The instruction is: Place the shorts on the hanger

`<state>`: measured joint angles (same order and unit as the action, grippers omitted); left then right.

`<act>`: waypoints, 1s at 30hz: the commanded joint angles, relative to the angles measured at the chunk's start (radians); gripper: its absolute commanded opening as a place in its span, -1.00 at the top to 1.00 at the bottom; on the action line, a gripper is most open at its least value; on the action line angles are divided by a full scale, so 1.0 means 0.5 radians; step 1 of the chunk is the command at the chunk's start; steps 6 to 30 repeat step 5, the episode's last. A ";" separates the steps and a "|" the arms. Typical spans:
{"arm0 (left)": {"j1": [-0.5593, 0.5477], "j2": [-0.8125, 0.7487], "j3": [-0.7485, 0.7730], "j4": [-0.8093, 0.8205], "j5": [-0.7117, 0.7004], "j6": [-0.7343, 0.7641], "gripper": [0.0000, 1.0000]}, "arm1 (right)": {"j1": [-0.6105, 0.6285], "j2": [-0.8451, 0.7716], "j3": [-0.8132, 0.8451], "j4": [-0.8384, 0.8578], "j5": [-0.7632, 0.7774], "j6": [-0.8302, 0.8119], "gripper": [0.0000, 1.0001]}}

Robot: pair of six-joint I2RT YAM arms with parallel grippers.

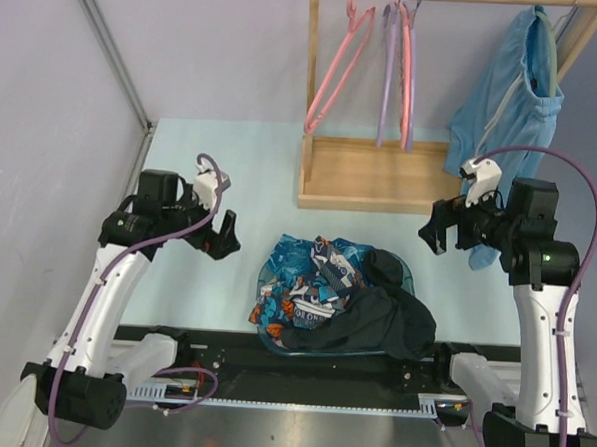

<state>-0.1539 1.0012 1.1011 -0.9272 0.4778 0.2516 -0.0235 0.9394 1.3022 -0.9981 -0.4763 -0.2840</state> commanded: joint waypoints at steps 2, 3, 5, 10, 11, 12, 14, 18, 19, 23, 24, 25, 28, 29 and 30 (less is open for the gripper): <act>0.019 -0.109 -0.125 0.069 -0.127 0.159 -0.99 | -0.005 -0.127 -0.079 -0.075 0.057 -0.122 -0.99; 0.019 -0.109 -0.125 0.060 -0.130 0.181 -0.99 | -0.011 -0.133 -0.089 -0.081 0.057 -0.122 -0.99; 0.019 -0.116 -0.104 0.044 -0.139 0.224 -1.00 | -0.017 -0.145 -0.101 -0.087 0.045 -0.125 -0.99; 0.019 -0.116 -0.104 0.044 -0.139 0.224 -1.00 | -0.017 -0.145 -0.101 -0.087 0.045 -0.125 -0.99; 0.019 -0.116 -0.104 0.044 -0.139 0.224 -1.00 | -0.017 -0.145 -0.101 -0.087 0.045 -0.125 -0.99; 0.019 -0.116 -0.104 0.044 -0.139 0.224 -1.00 | -0.017 -0.145 -0.101 -0.087 0.045 -0.125 -0.99; 0.019 -0.116 -0.104 0.044 -0.139 0.224 -1.00 | -0.017 -0.145 -0.101 -0.087 0.045 -0.125 -0.99; 0.019 -0.116 -0.104 0.044 -0.139 0.224 -1.00 | -0.017 -0.145 -0.101 -0.087 0.045 -0.125 -0.99; 0.019 -0.116 -0.104 0.044 -0.139 0.224 -1.00 | -0.017 -0.145 -0.101 -0.087 0.045 -0.125 -0.99; 0.019 -0.116 -0.104 0.044 -0.139 0.224 -1.00 | -0.017 -0.145 -0.101 -0.087 0.045 -0.125 -0.99; 0.019 -0.116 -0.104 0.044 -0.139 0.224 -1.00 | -0.017 -0.145 -0.101 -0.087 0.045 -0.125 -0.99; 0.019 -0.116 -0.104 0.044 -0.139 0.224 -1.00 | -0.017 -0.145 -0.101 -0.087 0.045 -0.125 -0.99; 0.019 -0.116 -0.104 0.044 -0.139 0.224 -1.00 | -0.017 -0.145 -0.101 -0.087 0.045 -0.125 -0.99; 0.019 -0.116 -0.104 0.044 -0.139 0.224 -1.00 | -0.017 -0.145 -0.101 -0.087 0.045 -0.125 -0.99; 0.019 -0.116 -0.104 0.044 -0.139 0.224 -1.00 | -0.017 -0.145 -0.101 -0.087 0.045 -0.125 -0.99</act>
